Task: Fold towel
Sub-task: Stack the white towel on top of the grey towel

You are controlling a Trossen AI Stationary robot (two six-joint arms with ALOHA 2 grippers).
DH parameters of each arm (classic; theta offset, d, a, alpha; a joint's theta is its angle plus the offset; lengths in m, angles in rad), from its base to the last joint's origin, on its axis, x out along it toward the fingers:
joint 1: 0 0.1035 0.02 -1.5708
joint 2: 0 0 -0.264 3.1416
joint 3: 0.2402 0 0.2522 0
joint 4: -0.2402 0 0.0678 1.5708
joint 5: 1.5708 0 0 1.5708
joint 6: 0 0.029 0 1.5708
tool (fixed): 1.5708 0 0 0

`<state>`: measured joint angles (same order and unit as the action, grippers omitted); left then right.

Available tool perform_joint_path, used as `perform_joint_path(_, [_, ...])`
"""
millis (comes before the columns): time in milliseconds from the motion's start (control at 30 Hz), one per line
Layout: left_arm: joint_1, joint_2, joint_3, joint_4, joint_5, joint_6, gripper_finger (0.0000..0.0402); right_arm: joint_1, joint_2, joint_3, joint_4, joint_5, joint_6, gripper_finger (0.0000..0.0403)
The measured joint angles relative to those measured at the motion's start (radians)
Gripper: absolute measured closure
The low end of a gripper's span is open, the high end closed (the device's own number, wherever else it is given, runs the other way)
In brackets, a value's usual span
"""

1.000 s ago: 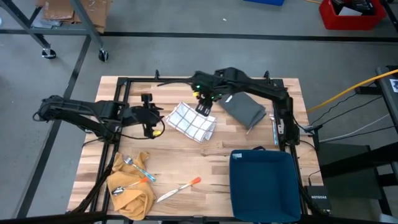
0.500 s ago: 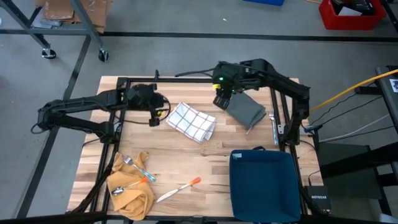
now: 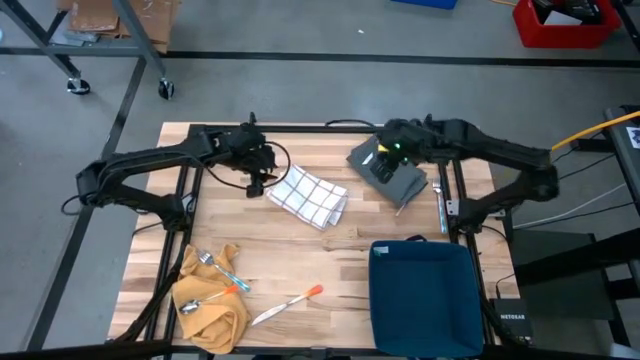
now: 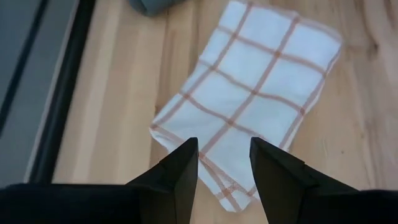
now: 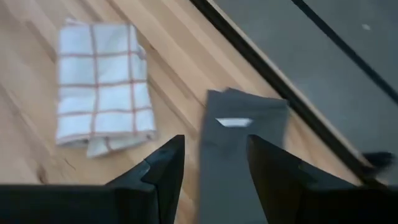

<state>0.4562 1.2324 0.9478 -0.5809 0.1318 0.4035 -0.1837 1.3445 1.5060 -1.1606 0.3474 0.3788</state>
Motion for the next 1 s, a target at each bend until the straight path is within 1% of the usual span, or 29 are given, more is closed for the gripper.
perform_joint_path(67, [0.011, 0.032, 0.000, 0.002, 0.000, -0.015, 0.0263, 0.000, -0.048, -0.132, 0.139, -0.016, 0.001, 0.0226])
perform_joint_path(167, [0.028, 0.083, 0.000, 0.002, 0.000, -0.104, 0.0263, 0.000, -0.070, -0.287, 0.313, -0.085, 0.001, 0.0226])
perform_joint_path(233, [0.041, 0.115, 0.000, -0.005, 0.000, -0.179, 0.0263, 0.000, -0.063, -0.364, 0.393, -0.127, 0.001, 0.0226])
perform_joint_path(300, [0.051, 0.142, 0.000, -0.009, 0.001, -0.238, 0.0263, 0.000, -0.041, -0.424, 0.483, -0.142, 0.017, 0.0226])
perform_joint_path(367, [0.060, 0.164, 0.000, -0.008, 0.001, -0.268, 0.0263, 0.000, -0.011, -0.474, 0.542, -0.173, 0.054, 0.0226])
perform_joint_path(433, [0.064, 0.184, 0.000, -0.004, 0.012, -0.287, 0.0263, 0.000, 0.023, -0.501, 0.594, -0.214, 0.089, 0.0226])
perform_joint_path(600, [0.064, 0.233, 0.000, -0.001, 0.099, -0.303, 0.0263, 0.000, 0.118, -0.513, 0.655, -0.289, 0.138, 0.0226])
perform_joint_path(833, [0.066, 0.309, 0.000, 0.043, 0.103, -0.348, 0.0263, 0.000, 0.229, -0.513, 0.739, -0.289, 0.181, 0.0226])
perform_joint_path(1000, [0.068, 0.361, -0.001, 0.087, 0.101, -0.356, 0.0263, 0.000, 0.267, -0.513, 0.739, -0.294, 0.258, 0.0226])
